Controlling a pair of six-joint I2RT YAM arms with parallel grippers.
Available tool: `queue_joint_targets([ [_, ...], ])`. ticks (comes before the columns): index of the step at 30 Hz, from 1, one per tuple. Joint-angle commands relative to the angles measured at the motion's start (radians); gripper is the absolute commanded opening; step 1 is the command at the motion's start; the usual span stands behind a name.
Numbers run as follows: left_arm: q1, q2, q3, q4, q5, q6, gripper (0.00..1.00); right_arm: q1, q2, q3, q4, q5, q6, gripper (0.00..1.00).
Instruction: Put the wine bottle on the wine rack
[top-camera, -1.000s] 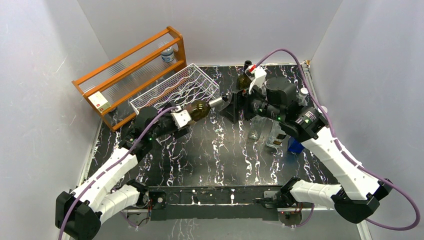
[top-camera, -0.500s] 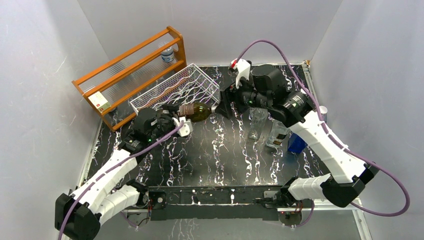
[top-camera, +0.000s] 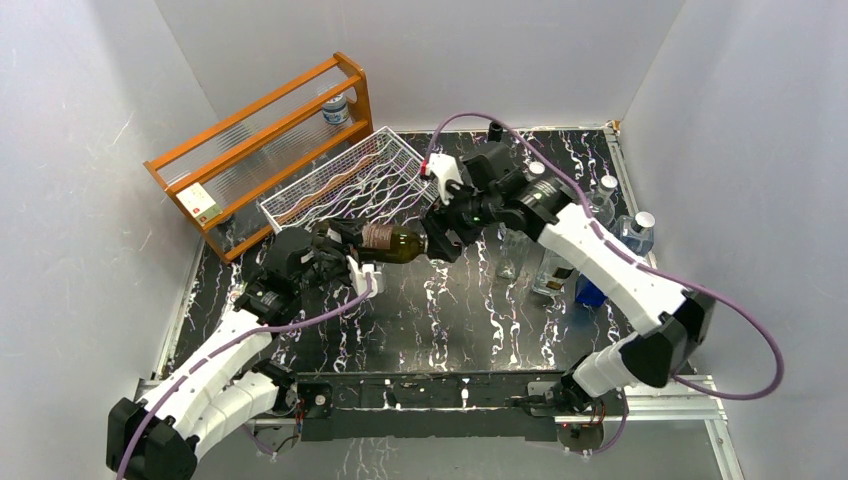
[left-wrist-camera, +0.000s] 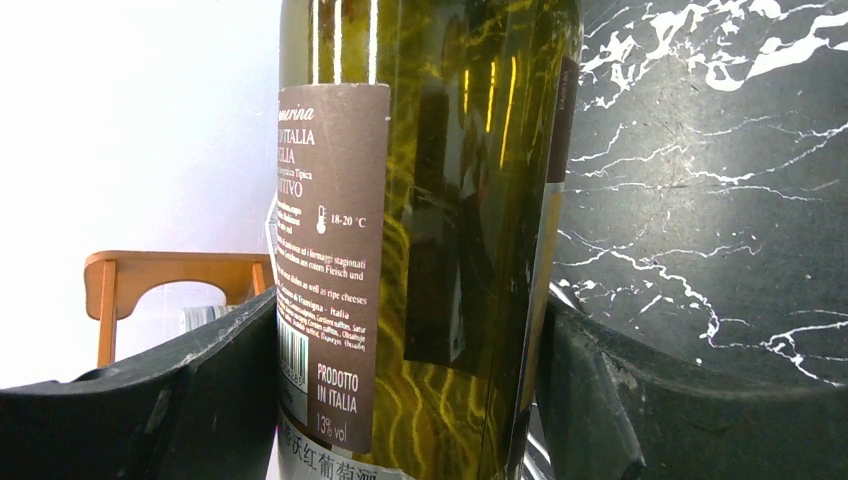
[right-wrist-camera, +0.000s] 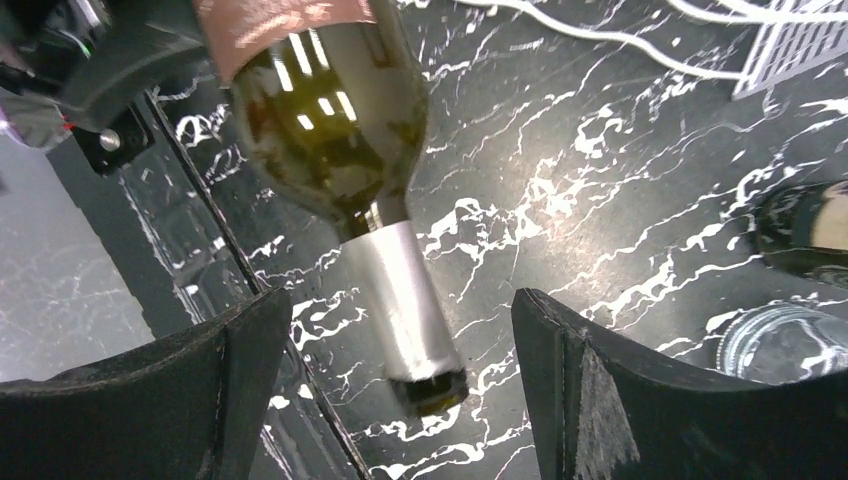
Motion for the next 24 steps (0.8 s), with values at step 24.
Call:
queue_joint_targets([
  [24, -0.010, -0.110, -0.073, 0.087, 0.104, 0.130, 0.00, 0.143, 0.171, -0.050, -0.099, -0.152, -0.129, 0.75],
])
